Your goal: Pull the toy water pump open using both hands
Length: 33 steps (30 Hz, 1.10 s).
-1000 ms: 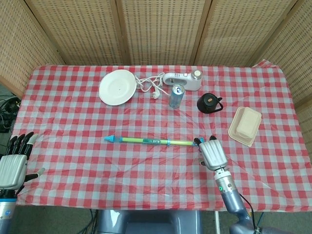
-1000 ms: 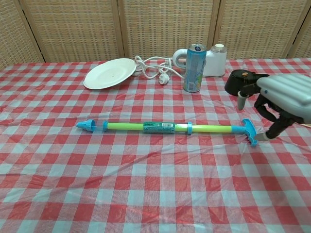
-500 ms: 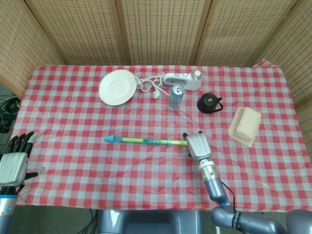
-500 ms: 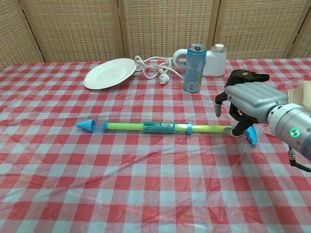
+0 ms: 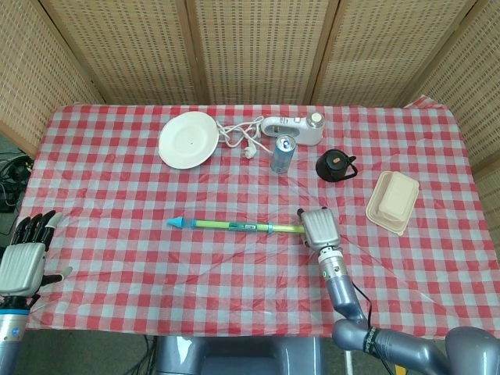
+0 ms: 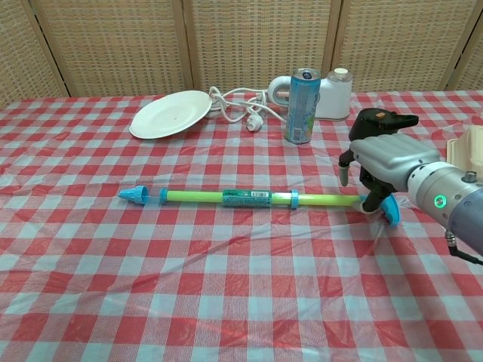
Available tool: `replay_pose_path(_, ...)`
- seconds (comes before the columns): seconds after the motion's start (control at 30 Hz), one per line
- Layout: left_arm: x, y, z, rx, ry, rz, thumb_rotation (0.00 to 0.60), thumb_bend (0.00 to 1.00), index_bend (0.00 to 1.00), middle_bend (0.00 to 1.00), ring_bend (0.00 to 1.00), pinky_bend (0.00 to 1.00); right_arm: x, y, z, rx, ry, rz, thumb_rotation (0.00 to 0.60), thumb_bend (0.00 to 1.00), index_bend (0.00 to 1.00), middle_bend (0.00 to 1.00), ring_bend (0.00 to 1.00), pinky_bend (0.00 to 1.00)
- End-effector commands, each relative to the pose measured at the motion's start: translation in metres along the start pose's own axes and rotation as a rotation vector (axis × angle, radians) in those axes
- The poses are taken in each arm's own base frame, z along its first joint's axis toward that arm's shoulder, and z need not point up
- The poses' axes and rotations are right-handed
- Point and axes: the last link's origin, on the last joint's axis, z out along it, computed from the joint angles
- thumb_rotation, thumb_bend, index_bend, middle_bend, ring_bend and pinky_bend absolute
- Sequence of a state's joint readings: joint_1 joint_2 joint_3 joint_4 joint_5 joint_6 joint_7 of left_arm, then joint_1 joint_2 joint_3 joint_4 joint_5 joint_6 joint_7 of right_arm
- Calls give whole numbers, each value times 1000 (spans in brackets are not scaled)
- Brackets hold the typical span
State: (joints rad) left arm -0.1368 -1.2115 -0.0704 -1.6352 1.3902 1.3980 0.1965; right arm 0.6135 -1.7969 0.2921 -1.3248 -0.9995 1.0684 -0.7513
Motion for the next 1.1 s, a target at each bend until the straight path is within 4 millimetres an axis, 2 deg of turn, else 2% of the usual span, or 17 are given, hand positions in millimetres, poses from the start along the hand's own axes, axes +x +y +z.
replay_pose_path(0.03,0,0,0,1,-1,2,600,76,0,0,0,0,-2,3,2,-7,-7,4,600,487,487,981,974,531)
replay_pose_path(0.53,1,-1,1,10,7,5,600,76,0,0,0,0,-17,13,5,-37,-54,-1,600,499,517,987,977,531)
replay_pose_path(0.67,1,-1,2,10,8,6,600,77,0,0,0,0,-18,13,6,-39,-55,-2,600,500,588,996,986,531)
replay_pose_path(0.87,1,0,2,10,10,5,600,78,0,0,0,0,-16,12,5,-28,-42,20,600,515,776,1000,998,532)
replay_pose_path(1.1,4,3,5,10,16,-8,600,80,0,0,0,0,0,6,3,12,-4,57,600,521,820,1000,1000,532)
